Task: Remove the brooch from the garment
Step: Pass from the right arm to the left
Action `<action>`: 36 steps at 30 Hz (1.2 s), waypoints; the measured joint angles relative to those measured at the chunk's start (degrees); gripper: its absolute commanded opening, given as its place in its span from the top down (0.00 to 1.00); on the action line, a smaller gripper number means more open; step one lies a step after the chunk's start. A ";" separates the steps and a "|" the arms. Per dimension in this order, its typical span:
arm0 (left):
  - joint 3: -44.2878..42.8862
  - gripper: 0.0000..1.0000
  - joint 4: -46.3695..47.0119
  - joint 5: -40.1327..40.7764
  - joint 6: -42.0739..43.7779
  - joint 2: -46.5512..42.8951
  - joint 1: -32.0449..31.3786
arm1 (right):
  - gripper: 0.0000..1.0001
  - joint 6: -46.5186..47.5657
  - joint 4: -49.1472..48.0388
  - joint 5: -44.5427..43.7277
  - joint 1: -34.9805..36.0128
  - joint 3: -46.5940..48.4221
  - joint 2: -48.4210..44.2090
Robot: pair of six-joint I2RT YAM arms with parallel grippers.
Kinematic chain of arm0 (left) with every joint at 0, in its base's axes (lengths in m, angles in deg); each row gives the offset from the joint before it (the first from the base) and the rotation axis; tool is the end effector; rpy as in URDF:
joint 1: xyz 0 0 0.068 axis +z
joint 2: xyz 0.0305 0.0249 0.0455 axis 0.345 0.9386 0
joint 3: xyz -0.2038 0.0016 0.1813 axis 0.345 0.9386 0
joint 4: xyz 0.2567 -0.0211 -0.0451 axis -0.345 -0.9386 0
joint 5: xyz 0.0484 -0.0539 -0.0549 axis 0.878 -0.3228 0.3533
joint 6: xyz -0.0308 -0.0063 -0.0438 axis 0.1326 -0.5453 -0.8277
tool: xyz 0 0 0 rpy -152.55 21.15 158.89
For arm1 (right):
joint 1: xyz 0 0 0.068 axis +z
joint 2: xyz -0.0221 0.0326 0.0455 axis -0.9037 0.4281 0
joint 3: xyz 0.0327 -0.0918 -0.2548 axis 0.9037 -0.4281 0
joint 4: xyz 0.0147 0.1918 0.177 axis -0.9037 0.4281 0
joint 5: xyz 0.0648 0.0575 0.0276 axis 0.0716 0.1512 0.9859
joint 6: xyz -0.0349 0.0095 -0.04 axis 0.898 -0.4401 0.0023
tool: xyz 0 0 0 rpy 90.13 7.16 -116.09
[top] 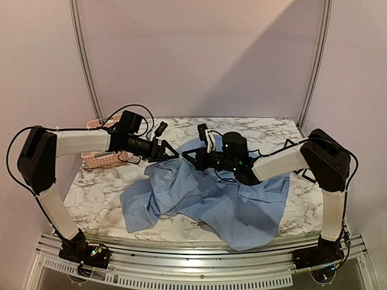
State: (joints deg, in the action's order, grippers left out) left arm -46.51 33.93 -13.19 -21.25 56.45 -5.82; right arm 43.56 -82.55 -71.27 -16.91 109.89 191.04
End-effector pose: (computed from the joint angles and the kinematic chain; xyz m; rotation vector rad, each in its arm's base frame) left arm 0.3248 -0.1844 0.2146 0.4924 2.4000 -1.2230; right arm 0.2916 0.3373 0.1847 -0.5445 1.7993 1.2378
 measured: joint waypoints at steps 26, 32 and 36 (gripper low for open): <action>1.99 0.72 9.64 -11.43 -5.90 1.55 -0.57 | 1.00 -9.31 -9.68 2.40 -1.68 -2.01 -0.31; 2.14 0.74 12.04 -12.41 -6.62 1.55 -0.61 | 1.00 -11.58 -12.17 3.87 -2.36 -2.67 -0.31; 2.14 0.72 12.72 -12.63 -7.04 1.55 -0.63 | 1.00 -12.33 -13.07 4.52 -2.45 -2.84 -0.31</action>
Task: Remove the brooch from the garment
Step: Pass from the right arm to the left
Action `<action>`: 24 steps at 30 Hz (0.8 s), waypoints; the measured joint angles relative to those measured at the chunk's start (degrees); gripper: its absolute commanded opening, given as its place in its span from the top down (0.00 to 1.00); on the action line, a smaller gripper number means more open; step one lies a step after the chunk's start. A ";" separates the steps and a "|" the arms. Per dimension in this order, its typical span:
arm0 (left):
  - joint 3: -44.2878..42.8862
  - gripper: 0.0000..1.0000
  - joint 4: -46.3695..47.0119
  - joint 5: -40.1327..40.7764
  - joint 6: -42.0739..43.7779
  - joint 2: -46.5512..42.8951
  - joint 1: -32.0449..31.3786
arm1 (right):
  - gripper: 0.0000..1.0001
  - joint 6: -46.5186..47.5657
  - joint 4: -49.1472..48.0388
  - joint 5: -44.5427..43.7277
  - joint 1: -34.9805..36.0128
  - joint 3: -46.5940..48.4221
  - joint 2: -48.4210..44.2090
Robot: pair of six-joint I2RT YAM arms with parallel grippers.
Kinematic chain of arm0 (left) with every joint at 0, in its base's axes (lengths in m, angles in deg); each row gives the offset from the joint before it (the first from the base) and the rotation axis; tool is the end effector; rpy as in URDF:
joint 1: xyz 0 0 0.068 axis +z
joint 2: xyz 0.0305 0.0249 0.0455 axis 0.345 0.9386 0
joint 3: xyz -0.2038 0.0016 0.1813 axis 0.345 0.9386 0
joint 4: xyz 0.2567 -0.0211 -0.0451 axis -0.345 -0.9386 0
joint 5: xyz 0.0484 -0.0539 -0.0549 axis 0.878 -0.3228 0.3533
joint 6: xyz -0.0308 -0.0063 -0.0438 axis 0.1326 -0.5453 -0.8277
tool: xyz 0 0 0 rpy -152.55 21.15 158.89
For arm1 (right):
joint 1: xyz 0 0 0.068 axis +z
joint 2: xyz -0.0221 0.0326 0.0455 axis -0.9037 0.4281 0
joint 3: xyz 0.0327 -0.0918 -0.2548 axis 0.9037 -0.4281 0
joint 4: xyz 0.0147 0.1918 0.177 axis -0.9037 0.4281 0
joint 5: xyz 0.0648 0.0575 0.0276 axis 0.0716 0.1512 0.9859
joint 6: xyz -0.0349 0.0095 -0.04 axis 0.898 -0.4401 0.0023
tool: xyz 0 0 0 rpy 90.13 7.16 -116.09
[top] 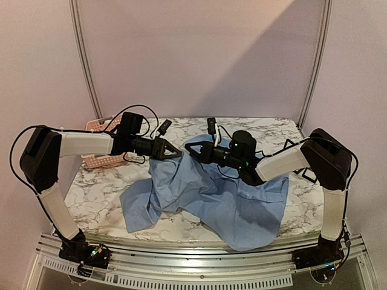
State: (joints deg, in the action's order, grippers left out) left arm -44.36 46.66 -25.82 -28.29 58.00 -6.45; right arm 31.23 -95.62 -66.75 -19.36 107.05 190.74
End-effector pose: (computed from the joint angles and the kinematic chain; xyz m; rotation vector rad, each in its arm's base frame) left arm 0.3263 -0.1957 0.2136 0.5631 2.2573 -1.5324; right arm 0.2982 0.3206 0.1962 -0.4017 1.6932 1.4692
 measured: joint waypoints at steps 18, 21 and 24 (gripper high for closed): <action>1.53 0.98 6.19 -3.89 -3.39 0.00 -0.20 | 1.00 -2.60 -3.23 4.15 -0.48 -0.09 0.00; 2.05 1.00 8.20 -4.48 -4.13 0.00 -0.20 | 1.00 -3.67 -3.45 4.83 -0.94 -0.09 0.11; 2.25 1.00 9.03 -4.76 -4.48 0.00 -0.20 | 1.00 -4.26 -3.82 5.20 -1.03 -0.09 0.13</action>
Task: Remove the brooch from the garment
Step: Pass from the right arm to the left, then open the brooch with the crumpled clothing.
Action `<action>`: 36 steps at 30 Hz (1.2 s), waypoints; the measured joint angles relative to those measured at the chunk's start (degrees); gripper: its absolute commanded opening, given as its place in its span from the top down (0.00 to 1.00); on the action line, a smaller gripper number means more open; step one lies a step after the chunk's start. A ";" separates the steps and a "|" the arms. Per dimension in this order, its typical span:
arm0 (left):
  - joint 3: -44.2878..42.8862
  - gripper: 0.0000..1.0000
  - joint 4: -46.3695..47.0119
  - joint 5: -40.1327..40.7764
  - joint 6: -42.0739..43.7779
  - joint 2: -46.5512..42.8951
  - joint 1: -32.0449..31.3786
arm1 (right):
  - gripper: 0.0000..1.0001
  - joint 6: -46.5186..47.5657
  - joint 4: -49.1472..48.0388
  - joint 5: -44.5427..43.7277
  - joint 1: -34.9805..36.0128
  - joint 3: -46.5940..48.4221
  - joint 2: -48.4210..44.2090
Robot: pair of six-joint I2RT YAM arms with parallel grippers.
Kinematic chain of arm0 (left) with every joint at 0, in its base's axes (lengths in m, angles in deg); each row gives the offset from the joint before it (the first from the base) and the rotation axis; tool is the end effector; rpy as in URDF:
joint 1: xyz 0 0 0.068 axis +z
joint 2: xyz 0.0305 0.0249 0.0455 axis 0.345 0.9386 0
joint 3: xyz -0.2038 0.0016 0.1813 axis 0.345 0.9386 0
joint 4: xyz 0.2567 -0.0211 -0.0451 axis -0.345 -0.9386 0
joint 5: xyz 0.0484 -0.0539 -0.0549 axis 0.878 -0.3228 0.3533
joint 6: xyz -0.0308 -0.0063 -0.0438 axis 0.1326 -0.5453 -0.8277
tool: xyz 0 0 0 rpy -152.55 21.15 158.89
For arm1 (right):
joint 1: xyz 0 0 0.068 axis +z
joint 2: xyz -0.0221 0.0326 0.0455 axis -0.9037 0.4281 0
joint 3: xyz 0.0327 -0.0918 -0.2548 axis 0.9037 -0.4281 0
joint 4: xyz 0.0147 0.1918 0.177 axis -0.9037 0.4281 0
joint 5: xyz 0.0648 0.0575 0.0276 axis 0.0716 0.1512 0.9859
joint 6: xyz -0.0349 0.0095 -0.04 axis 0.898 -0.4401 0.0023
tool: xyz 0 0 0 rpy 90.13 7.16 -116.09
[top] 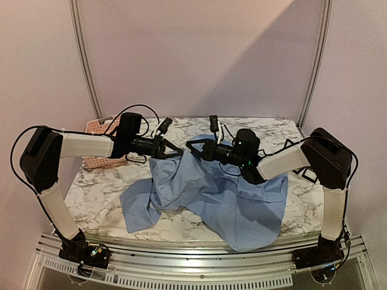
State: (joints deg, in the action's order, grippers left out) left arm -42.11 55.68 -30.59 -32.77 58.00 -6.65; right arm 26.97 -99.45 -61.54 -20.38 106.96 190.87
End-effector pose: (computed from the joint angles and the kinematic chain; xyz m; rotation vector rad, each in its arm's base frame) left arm 0.3247 -0.1982 0.2153 0.6020 2.1626 -1.6488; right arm 0.3005 0.3160 0.2018 -0.4225 1.6573 1.5856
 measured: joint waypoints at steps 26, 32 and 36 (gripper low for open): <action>-0.35 1.00 -8.22 2.45 5.81 -0.52 -0.02 | 0.39 2.19 6.23 7.10 -1.57 -0.17 -0.33; -0.35 1.00 -8.24 2.49 5.90 -0.52 -0.02 | 0.54 2.95 9.07 7.78 -1.57 2.34 -0.26; -0.35 1.00 -8.31 2.58 6.08 -0.55 -0.02 | 0.56 3.06 9.73 8.48 -1.57 2.78 0.28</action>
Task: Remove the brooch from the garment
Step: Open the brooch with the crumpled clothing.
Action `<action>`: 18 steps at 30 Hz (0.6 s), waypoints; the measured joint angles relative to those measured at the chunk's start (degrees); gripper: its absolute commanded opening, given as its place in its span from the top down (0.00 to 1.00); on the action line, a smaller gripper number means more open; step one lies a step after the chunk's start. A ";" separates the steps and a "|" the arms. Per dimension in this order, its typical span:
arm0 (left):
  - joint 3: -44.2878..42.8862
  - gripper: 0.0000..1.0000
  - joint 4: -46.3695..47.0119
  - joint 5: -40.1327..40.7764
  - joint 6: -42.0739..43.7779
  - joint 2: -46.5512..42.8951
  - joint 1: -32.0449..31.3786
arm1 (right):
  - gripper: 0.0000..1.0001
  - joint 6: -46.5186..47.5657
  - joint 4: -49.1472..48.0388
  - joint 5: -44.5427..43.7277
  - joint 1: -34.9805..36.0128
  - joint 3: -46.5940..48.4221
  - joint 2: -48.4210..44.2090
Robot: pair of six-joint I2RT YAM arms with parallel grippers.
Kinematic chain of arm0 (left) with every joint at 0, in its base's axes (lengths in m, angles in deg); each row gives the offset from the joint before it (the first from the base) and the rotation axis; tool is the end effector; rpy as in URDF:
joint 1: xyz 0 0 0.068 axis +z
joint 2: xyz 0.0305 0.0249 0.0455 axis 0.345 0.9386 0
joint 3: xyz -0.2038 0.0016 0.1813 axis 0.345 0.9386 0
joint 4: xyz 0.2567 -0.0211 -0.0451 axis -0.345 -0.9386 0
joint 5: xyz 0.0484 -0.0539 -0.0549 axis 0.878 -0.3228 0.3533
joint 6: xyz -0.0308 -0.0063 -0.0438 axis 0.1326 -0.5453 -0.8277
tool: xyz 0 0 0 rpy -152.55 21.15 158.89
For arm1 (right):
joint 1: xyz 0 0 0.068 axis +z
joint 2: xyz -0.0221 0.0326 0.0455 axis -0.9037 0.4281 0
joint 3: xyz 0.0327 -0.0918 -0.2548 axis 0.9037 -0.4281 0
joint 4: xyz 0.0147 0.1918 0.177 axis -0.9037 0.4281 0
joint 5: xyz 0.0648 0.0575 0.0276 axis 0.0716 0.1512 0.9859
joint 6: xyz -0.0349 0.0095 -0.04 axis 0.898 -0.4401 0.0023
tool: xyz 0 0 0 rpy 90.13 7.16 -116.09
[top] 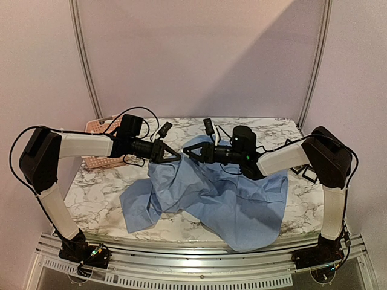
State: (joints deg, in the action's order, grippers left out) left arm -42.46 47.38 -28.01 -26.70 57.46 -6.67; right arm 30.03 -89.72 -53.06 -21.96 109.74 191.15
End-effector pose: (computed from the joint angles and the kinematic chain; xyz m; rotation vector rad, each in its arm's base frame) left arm 0.3194 -0.1947 0.2084 0.6164 2.2423 -1.5643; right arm 0.3102 0.3148 0.1967 -0.5585 1.7762 1.6048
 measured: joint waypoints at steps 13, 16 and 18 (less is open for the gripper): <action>0.00 1.00 -0.35 0.35 0.42 0.00 0.00 | 0.72 0.15 2.29 1.33 -0.02 0.87 1.92; 0.00 1.00 -0.37 0.48 0.46 0.00 0.00 | 0.76 0.17 2.78 1.46 -0.02 1.51 2.23; 0.00 1.00 -0.37 0.59 0.48 0.00 0.00 | 0.80 0.20 3.02 1.44 0.00 1.53 2.25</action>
State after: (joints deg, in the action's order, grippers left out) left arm -42.46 47.00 -27.42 -26.21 57.46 -6.67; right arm 30.23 -86.71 -51.62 -21.96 111.27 193.40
